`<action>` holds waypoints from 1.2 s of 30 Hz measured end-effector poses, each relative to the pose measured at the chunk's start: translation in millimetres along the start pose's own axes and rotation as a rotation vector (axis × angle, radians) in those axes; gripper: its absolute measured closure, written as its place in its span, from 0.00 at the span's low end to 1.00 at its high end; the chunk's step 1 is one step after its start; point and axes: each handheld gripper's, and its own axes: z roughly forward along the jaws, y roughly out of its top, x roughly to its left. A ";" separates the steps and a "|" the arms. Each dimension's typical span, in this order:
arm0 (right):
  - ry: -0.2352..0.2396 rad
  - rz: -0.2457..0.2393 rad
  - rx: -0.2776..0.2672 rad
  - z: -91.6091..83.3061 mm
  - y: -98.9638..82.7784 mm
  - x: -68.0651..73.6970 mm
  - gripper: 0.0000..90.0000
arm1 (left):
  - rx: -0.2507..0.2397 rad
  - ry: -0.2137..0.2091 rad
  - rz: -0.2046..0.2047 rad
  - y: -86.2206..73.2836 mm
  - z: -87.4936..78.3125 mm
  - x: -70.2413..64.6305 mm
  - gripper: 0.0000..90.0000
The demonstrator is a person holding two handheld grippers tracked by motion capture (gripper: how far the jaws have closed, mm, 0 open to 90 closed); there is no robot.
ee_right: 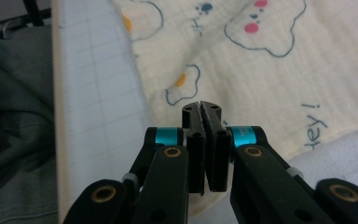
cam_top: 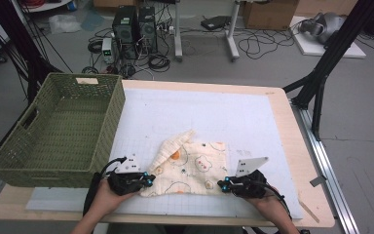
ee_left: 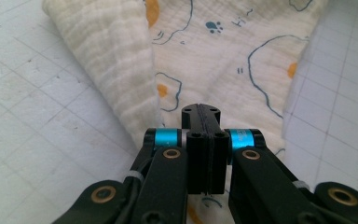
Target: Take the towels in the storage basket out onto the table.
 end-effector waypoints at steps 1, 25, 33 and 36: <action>0.004 -0.003 -0.011 -2.8 0.3 3.0 0.99 | -0.009 -0.003 -0.003 -0.1 -2.1 -0.8 0.99; -0.109 0.018 -0.100 -15.5 26.5 -28.9 0.65 | -0.091 0.027 -0.024 37.4 18.2 13.5 0.73; -0.148 0.115 -0.097 -2.0 30.9 -78.0 0.56 | -0.023 0.090 -0.024 45.9 43.2 22.5 0.63; -0.150 0.153 -0.084 4.5 27.0 -88.0 0.56 | 0.020 0.092 -0.021 43.5 49.7 24.7 0.70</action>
